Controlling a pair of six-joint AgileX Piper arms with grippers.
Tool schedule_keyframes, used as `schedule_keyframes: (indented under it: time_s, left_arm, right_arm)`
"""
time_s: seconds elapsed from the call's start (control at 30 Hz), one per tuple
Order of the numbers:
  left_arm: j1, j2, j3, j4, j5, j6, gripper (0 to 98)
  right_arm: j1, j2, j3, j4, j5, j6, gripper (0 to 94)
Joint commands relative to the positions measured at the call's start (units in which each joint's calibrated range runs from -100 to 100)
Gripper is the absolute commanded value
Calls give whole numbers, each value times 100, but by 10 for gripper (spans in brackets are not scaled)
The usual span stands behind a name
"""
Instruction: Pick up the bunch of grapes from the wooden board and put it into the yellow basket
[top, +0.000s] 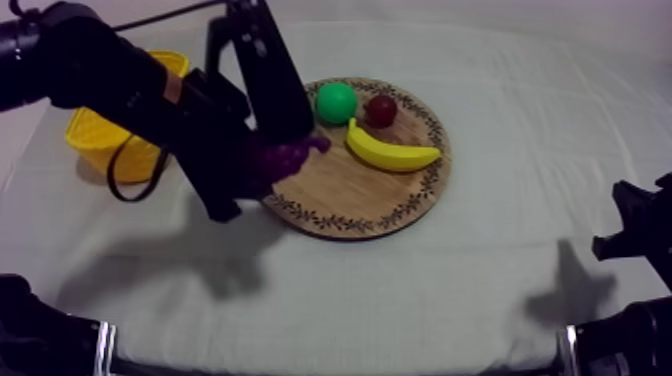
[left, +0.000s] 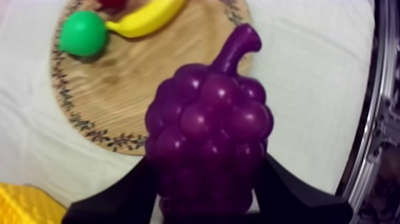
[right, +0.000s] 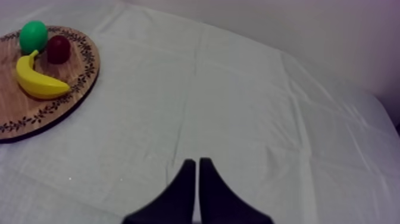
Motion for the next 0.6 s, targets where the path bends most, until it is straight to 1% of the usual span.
schedule_keyframes:
  time_s: [0.0, 0.1, 0.3, 0.43, 0.57]
  left_arm:
    - [-248, -117, -46, -1, 3, 31, 394]
    - [-643, -316, -93, 2, 0, 108, 382]
    - [-1584, -683, -43, -24, -1, 224, 368]
    - [-2059, -756, 12, -134, -5, 303, 366]
    - [-2376, -684, -44, -242, -14, 380, 364]
  right_arm:
    - [0, 2, -1, -1, 1, 2, 3]
    - [0, 2, -1, -1, 1, 2, 3]
    - [0, 2, -1, -1, 1, 2, 3]
    - [0, 2, -1, -1, 1, 2, 3]
    - [0, 2, -1, -1, 1, 2, 3]
